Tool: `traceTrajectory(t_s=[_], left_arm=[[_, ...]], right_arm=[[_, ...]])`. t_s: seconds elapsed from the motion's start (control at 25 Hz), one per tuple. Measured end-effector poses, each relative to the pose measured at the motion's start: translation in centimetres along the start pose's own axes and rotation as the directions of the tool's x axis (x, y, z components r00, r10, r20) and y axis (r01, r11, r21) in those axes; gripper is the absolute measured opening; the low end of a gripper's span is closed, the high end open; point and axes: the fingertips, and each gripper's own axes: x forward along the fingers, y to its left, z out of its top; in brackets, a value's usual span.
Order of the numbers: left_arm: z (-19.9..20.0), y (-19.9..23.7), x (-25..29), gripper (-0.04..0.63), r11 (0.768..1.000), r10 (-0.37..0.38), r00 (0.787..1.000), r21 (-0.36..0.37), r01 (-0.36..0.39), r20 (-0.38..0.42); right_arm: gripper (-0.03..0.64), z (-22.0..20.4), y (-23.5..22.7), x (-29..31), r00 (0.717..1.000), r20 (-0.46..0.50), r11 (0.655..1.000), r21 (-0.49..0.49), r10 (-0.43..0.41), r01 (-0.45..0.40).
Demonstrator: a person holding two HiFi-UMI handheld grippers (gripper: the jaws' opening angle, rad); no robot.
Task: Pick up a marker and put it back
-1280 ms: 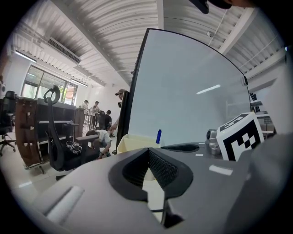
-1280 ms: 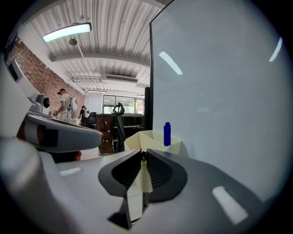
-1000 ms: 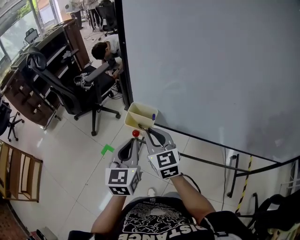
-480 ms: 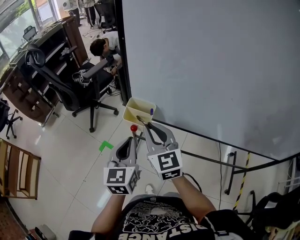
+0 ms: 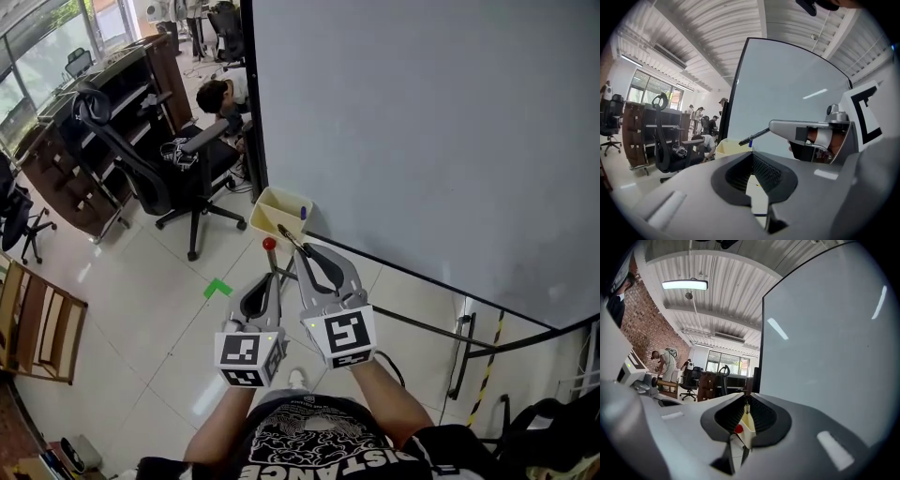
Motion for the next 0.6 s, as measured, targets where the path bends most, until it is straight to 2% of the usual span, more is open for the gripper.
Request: traceTrajectory(t_s=[0.6], left_arm=[[1.2,-6.6,-4.9,0.005,0.999,0.029,0.996,0.019,-0.03,0.081]], right_arm=[[0.035,3.9,1.2,-10.8,0.995,0.08,0.998,-0.022,0.055,-0.053]])
